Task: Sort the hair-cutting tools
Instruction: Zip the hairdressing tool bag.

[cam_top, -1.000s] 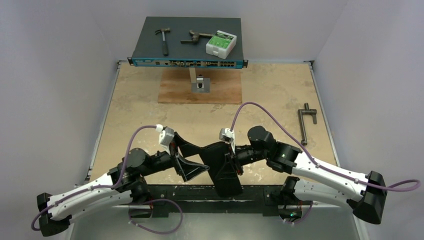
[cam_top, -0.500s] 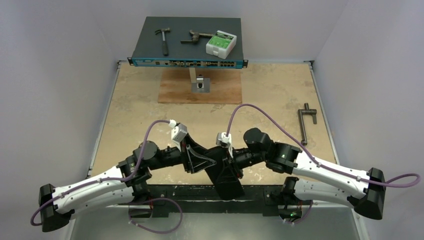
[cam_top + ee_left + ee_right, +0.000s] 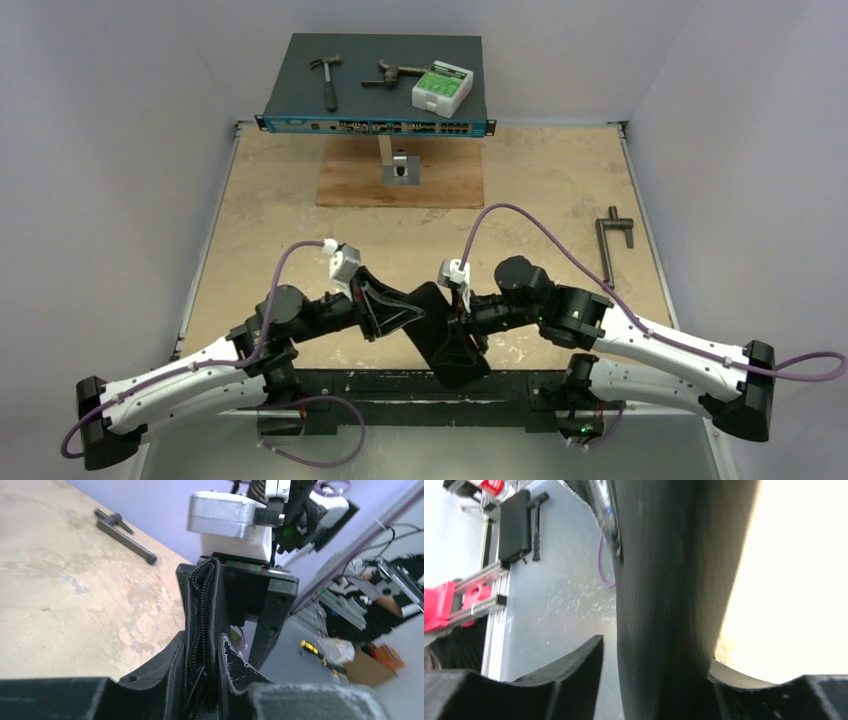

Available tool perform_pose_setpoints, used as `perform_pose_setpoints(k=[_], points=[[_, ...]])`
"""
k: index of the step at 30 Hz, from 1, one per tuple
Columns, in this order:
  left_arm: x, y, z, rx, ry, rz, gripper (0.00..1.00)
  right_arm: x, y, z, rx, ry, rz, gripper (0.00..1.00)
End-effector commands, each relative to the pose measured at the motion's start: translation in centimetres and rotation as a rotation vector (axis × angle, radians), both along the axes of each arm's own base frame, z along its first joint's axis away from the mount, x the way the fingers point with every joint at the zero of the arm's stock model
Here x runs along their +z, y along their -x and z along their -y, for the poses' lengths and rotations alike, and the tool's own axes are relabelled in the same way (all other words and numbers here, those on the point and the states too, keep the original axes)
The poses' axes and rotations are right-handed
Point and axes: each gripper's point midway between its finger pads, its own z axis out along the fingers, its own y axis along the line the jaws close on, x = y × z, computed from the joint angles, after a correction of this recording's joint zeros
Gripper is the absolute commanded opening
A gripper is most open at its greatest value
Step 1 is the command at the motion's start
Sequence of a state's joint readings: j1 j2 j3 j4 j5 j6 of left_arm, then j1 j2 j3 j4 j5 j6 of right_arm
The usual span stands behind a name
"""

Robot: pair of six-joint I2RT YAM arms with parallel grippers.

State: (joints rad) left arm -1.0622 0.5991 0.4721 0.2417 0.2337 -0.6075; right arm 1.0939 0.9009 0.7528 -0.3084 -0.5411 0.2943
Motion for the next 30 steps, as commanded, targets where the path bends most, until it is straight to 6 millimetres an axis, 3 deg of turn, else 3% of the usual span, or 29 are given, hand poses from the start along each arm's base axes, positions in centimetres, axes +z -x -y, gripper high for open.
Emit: perform_pose_setpoints(k=[1, 5, 8, 12, 18, 26, 30], points=[[4.6, -2.6, -3.2, 0.215, 0.199, 0.06, 0.0, 4.2, -1.5, -0.8, -0.087, -0.152, 0.069, 0.54], [5.4, -3.7, -5.3, 0.326, 0.248, 0.054, 0.0, 5.3, -2.4, -1.1, -0.152, -0.216, 0.071, 0.57], [5.7, -4.6, -6.9, 0.409, 0.288, 0.032, 0.0, 6.3, -4.2, -0.9, -0.268, -0.242, 0.095, 0.65], [6.5, -6.2, -10.1, 0.572, 0.363, 0.011, 0.0, 9.1, -6.7, 0.6, -0.457, -0.356, 0.116, 0.77], [10.8, -7.3, -14.9, 0.756, 0.546, 0.043, 0.0, 11.2, -7.3, 0.8, -0.534, -0.533, 0.022, 0.82], [16.1, -7.1, -17.5, 0.803, 0.741, 0.035, 0.0, 12.9, -7.2, 0.5, -0.535, -0.754, -0.106, 0.86], [18.4, -7.0, -18.7, 0.837, 0.778, 0.066, 0.0, 13.5, -7.7, 1.5, -0.579, -0.821, -0.123, 0.87]])
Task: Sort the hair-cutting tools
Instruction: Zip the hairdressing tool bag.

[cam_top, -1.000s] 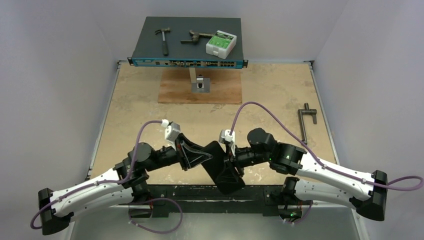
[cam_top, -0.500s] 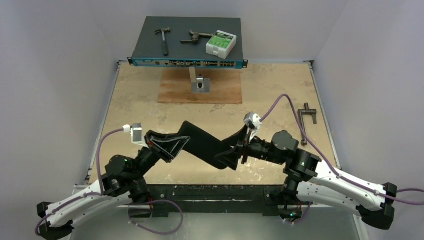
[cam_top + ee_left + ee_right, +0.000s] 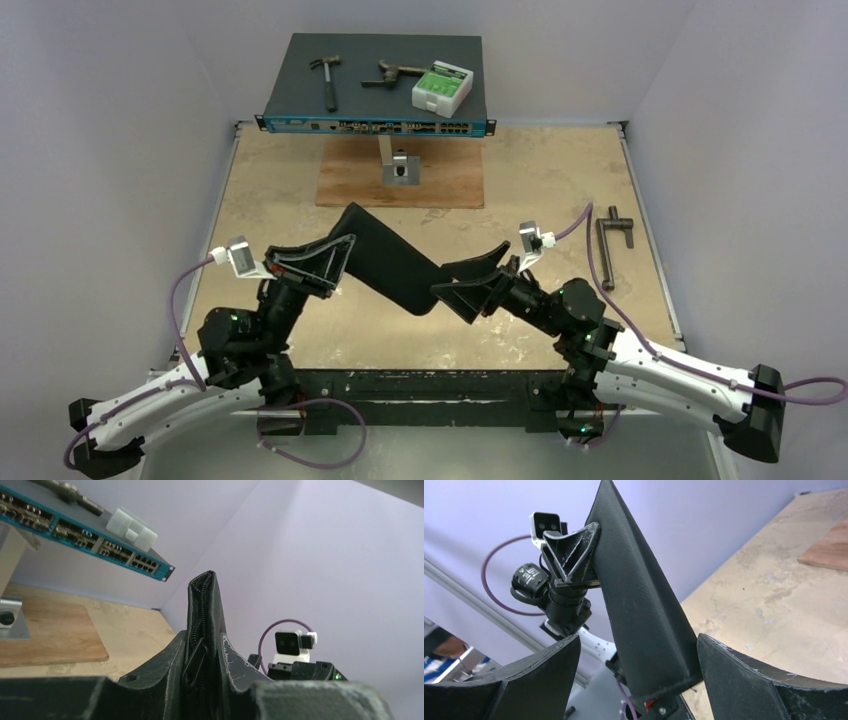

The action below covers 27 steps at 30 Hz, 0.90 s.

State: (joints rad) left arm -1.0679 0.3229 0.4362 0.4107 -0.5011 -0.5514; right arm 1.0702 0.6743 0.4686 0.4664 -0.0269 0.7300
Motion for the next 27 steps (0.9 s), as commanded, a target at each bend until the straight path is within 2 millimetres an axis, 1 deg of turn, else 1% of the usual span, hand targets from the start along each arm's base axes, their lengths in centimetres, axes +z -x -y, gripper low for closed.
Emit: perform_pose_setpoints(k=[1, 4, 6, 9, 11, 13, 15, 19, 22, 23, 24, 25, 27], points=[[10.0, 1.1, -7.1, 0.152, 0.319, 0.136, 0.0, 2.8, 0.4, 1.2, -0.001, -0.161, -0.016, 0.87], [10.5, 1.1, -7.6, 0.172, 0.318, 0.143, 0.0, 2.6, 0.2, 1.9, -0.034, -0.153, -0.019, 0.89], [10.6, 1.1, -8.2, 0.189, 0.341, 0.143, 0.0, 2.0, 0.3, 1.9, -0.029, -0.145, -0.029, 0.91], [11.2, 1.2, -8.8, 0.198, 0.388, 0.157, 0.0, 1.8, 0.7, 1.3, 0.009, -0.167, -0.039, 0.98], [11.9, 1.4, -8.5, 0.178, 0.409, 0.165, 0.0, 2.1, 1.2, 0.4, 0.061, -0.183, -0.032, 0.99], [12.7, 1.5, -8.0, 0.147, 0.425, 0.177, 0.0, 2.9, 1.6, -0.7, 0.111, -0.203, -0.016, 0.99], [13.2, 1.6, -7.1, 0.109, 0.434, 0.18, 0.0, 4.2, 1.8, -1.6, 0.145, -0.226, 0.014, 0.99], [13.3, 1.5, -5.3, 0.047, 0.431, 0.172, 0.0, 6.7, 1.5, -3.0, 0.169, -0.262, 0.067, 0.99], [12.9, 1.5, -4.1, 0.005, 0.419, 0.155, 0.0, 8.6, 1.3, -3.4, 0.17, -0.295, 0.103, 0.99], [12.7, 1.5, -3.7, -0.007, 0.413, 0.149, 0.0, 8.9, 1.1, -3.5, 0.159, -0.298, 0.108, 0.99], [12.5, 2.3, -2.6, -0.074, 0.41, 0.135, 0.0, 9.5, 0.9, -3.4, 0.146, -0.309, 0.121, 0.99], [12.4, 1.6, -3.1, -0.037, 0.407, 0.14, 0.0, 9.8, 0.6, -3.2, 0.128, -0.321, 0.125, 0.99], [12.1, 1.5, -2.7, -0.048, 0.402, 0.132, 0.0, 10.6, 0.1, -2.8, 0.096, -0.345, 0.133, 0.99]])
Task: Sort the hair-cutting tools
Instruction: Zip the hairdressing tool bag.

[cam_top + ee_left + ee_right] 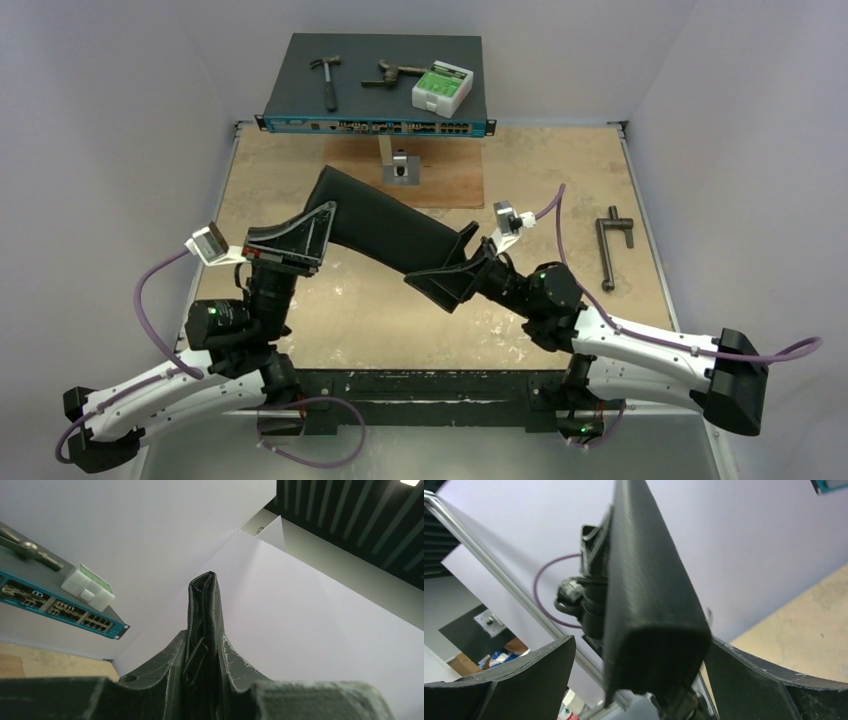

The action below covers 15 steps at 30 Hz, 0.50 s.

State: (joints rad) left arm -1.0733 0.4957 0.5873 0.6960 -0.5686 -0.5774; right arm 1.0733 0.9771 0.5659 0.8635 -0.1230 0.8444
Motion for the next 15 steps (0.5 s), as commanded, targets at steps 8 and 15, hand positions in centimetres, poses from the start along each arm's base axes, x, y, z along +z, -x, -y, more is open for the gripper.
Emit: perform_pose_setpoints(k=[8, 15], points=[[2.1, 2.0, 1.8, -0.186, 0.074, 0.06, 0.0, 7.7, -0.6, 1.5, -0.057, -0.18, 0.127, 0.94], [1.3, 2.3, 4.1, -0.254, -0.001, 0.058, 0.0, 8.5, 0.3, 1.0, 0.03, -0.15, 0.19, 0.58]])
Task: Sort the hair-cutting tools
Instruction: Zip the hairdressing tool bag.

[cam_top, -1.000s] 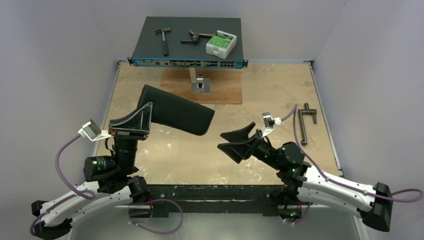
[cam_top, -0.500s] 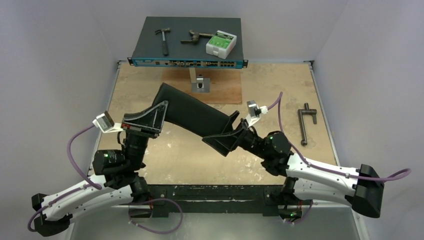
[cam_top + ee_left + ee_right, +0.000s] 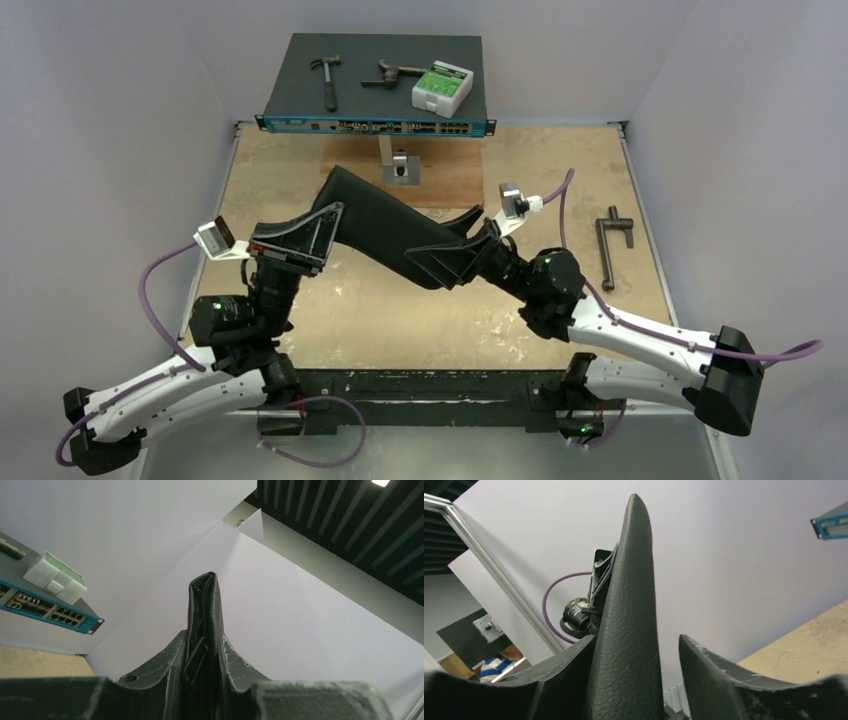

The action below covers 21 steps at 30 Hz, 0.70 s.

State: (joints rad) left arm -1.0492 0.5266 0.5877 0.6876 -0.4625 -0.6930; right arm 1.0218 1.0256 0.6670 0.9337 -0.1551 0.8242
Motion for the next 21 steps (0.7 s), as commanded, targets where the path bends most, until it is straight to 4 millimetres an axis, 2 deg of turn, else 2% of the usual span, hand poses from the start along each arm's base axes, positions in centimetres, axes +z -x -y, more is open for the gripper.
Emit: perform_pose_setpoints(k=[1, 5, 6, 7, 8, 9, 12, 16, 19, 21], points=[[1.2, 1.7, 2.1, -0.132, -0.02, 0.048, 0.0, 3.8, 1.8, 0.6, 0.072, -0.044, 0.113, 0.51], [-0.2, 1.6, 2.4, -0.12, -0.129, 0.018, 0.0, 3.5, 2.3, 1.5, 0.091, 0.025, 0.154, 0.22], [-0.8, 1.8, 2.1, -0.112, -0.193, 0.006, 0.08, 3.4, 2.3, 2.0, 0.085, 0.06, 0.164, 0.12], [-1.7, 1.9, 1.6, -0.098, -0.266, -0.023, 0.25, 3.2, 2.3, 2.7, 0.075, 0.105, 0.167, 0.0], [-2.3, 2.2, 0.6, -0.079, -0.332, -0.048, 0.41, 3.0, 2.4, 3.4, 0.064, 0.153, 0.165, 0.0], [-3.7, 2.4, -0.4, -0.055, -0.423, -0.075, 0.49, 3.2, 2.7, 4.5, 0.042, 0.197, 0.18, 0.0], [-6.4, 3.8, -4.0, -0.011, -0.598, -0.088, 0.54, 2.8, 3.8, 6.8, 0.005, 0.336, 0.179, 0.0], [-9.2, 6.4, -7.1, -0.027, -0.731, -0.028, 0.59, 1.5, 4.3, 9.1, -0.036, 0.49, 0.09, 0.0], [-11.0, 7.4, -6.9, -0.081, -0.83, -0.005, 0.66, 0.2, 4.7, 10.1, -0.039, 0.577, 0.025, 0.0], [-12.2, 7.7, -4.8, -0.159, -0.906, 0.011, 0.74, -0.2, 5.4, 10.3, -0.005, 0.616, 0.019, 0.0]])
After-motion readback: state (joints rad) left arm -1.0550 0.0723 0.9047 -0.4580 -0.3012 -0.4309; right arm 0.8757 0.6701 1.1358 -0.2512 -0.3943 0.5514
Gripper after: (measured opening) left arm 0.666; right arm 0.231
